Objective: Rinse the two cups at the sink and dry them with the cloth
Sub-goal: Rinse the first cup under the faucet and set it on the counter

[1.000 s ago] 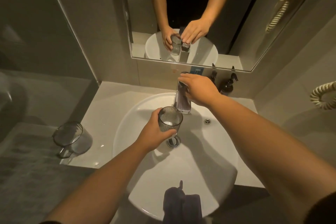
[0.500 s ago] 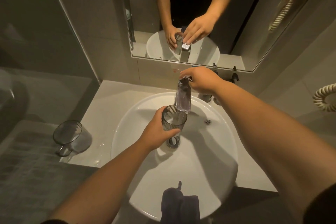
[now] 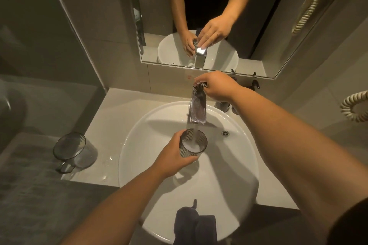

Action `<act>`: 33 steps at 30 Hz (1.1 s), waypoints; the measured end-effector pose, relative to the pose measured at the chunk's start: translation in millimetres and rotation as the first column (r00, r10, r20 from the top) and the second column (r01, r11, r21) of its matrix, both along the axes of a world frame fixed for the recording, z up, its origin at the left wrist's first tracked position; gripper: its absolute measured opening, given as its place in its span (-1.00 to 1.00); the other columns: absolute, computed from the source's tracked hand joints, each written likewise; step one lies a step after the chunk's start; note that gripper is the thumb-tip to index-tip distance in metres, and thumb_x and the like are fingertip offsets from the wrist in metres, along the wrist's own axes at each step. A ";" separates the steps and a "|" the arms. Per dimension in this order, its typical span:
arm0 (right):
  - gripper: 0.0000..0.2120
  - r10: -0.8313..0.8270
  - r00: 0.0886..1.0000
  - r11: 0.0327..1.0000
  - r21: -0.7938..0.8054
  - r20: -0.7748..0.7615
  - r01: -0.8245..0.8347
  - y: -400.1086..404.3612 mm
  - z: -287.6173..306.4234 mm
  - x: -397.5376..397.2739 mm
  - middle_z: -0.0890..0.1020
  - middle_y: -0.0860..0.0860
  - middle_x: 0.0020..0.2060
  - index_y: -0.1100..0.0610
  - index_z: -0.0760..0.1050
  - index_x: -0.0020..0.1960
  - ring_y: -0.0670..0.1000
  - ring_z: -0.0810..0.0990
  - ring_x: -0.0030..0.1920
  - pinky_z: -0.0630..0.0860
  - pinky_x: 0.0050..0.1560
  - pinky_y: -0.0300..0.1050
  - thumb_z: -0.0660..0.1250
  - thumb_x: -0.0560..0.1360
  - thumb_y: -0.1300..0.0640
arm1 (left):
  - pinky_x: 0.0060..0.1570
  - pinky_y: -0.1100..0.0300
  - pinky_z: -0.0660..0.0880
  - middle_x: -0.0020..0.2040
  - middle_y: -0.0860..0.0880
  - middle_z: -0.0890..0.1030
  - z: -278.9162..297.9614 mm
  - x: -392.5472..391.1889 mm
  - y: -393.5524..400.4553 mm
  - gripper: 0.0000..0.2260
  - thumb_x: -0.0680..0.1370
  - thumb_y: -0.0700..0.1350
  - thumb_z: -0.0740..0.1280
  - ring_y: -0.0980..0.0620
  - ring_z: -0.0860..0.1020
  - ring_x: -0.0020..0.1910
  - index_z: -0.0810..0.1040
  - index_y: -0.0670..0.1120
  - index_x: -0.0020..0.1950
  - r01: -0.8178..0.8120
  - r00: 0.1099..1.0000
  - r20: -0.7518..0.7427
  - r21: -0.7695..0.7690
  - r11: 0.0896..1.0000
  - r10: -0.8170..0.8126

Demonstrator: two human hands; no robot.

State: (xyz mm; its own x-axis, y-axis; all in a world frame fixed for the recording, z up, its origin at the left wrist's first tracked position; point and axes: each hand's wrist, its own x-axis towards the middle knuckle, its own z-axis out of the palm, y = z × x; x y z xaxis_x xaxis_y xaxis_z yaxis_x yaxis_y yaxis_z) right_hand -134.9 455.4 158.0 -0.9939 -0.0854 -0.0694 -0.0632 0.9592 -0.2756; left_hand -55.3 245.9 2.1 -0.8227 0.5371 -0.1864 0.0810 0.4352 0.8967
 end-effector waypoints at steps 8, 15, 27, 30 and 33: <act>-0.59 -0.011 1.000 1.000 -0.023 0.001 0.011 -0.4 -1.3 -0.4 0.59 0.04 0.26 0.05 0.58 0.25 0.11 0.53 0.24 0.52 0.16 0.03 0.21 0.49 0.34 | 0.12 0.49 0.35 0.24 0.28 0.44 -2.6 -0.3 6.8 -0.30 0.39 -0.02 0.56 0.30 0.47 0.21 0.24 0.17 0.40 -0.011 1.000 0.010 0.022 1.000 0.011; -0.60 -0.012 1.000 1.000 -0.025 -0.006 0.012 0.2 -2.7 -0.3 0.60 0.04 0.25 0.04 0.58 0.24 0.10 0.54 0.22 0.51 0.15 0.00 0.22 0.49 0.33 | -0.04 0.55 0.41 0.18 0.27 0.48 0.2 -6.2 13.1 -0.33 0.40 -0.05 0.55 0.28 0.52 0.14 0.26 0.13 0.39 -0.040 0.998 0.046 0.052 0.998 0.038; -0.59 -0.016 1.000 0.999 -0.035 -0.014 0.015 1.9 -2.3 -1.2 0.61 0.02 0.23 0.04 0.59 0.24 0.08 0.55 0.21 0.52 0.15 -0.01 0.22 0.48 0.33 | 0.22 0.33 0.35 0.30 0.16 0.44 -4.5 -5.2 17.2 -0.22 0.39 0.00 0.56 0.16 0.46 0.30 0.22 0.04 0.49 -0.015 0.999 0.029 0.024 1.000 0.014; -0.60 -0.017 1.000 0.999 -0.042 -0.011 0.017 1.7 -3.9 -0.6 0.61 0.02 0.23 0.03 0.58 0.24 0.07 0.55 0.20 0.51 0.14 -0.03 0.22 0.49 0.33 | 0.08 0.51 0.38 0.23 0.22 0.48 -6.2 -3.8 15.0 -0.28 0.39 -0.02 0.57 0.19 0.50 0.23 0.24 0.13 0.43 -0.050 0.998 0.050 0.032 0.998 0.048; -0.59 -0.029 0.999 0.998 -0.054 -0.017 0.028 1.4 -3.9 -0.8 0.61 0.02 0.23 0.03 0.58 0.24 0.07 0.55 0.21 0.51 0.14 -0.03 0.22 0.49 0.33 | 0.02 0.54 0.37 0.21 0.25 0.45 -3.9 -3.6 14.5 -0.27 0.39 -0.04 0.56 0.21 0.49 0.19 0.24 0.09 0.44 -0.054 0.997 0.061 0.025 0.998 0.052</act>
State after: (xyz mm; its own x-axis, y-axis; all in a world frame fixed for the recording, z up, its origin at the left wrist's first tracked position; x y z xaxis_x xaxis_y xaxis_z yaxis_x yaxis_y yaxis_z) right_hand -135.6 456.8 154.0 -0.9971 -0.0602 -0.0474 -0.0415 0.9445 -0.3259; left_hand -59.0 260.4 -1.8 -0.8376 0.4985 -0.2232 0.0036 0.4137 0.9104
